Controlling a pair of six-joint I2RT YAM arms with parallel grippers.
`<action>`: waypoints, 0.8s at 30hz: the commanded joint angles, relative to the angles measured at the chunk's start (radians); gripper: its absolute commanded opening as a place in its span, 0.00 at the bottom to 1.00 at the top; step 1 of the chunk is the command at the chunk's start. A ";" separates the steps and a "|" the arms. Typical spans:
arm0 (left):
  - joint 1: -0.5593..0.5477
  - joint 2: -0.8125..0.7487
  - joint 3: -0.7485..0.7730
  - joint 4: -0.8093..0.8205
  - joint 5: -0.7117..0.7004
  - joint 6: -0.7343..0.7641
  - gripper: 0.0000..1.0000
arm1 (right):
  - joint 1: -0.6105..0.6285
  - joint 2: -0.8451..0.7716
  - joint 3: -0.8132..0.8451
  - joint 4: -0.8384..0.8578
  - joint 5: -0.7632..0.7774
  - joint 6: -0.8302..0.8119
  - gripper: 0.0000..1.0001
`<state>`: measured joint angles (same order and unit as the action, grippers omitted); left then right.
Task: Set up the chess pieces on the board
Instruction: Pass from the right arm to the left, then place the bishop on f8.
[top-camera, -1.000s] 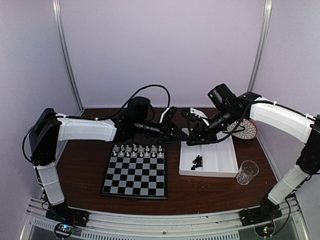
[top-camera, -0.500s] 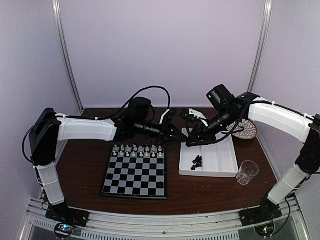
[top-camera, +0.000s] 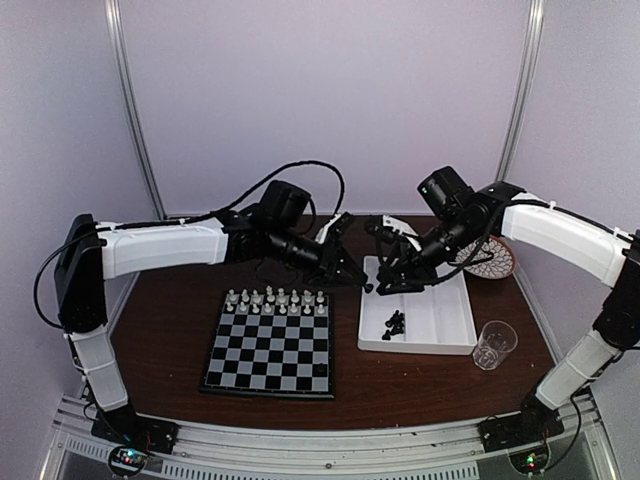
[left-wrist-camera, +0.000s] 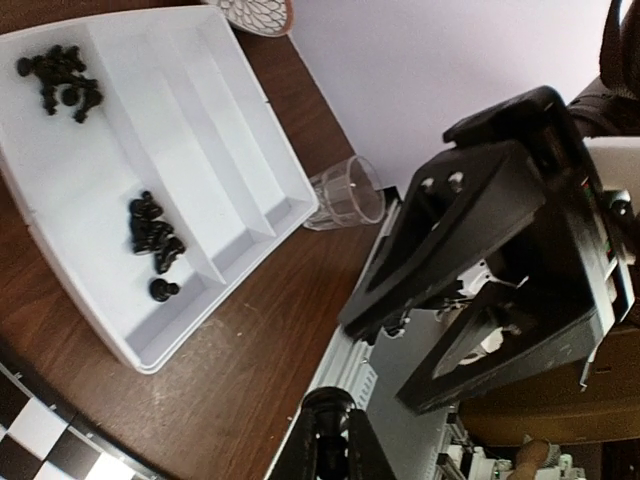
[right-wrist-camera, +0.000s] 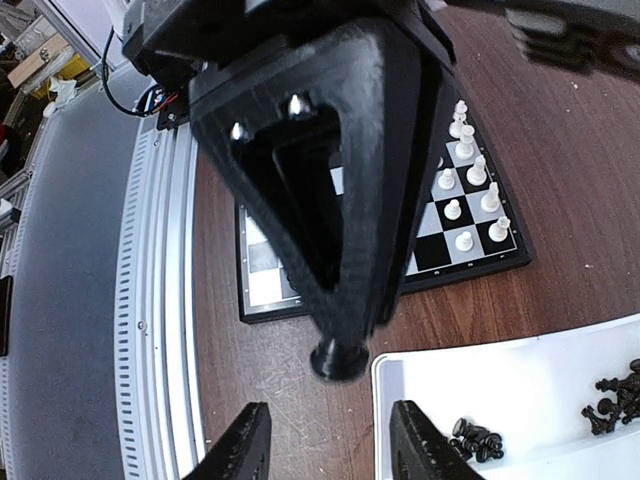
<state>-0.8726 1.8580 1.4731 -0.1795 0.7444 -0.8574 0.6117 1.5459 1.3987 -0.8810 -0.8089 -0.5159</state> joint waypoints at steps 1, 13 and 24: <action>-0.001 -0.122 0.097 -0.393 -0.203 0.303 0.02 | -0.069 -0.123 -0.016 -0.071 -0.019 -0.047 0.46; -0.003 -0.405 -0.143 -0.773 -0.680 0.521 0.02 | -0.236 -0.222 -0.315 0.077 0.030 -0.068 0.46; -0.062 -0.591 -0.471 -0.703 -0.776 0.387 0.02 | -0.239 -0.170 -0.323 0.093 0.064 -0.091 0.46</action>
<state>-0.9081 1.3159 1.0576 -0.9199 0.0307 -0.4149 0.3790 1.3521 1.0737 -0.8112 -0.7620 -0.5846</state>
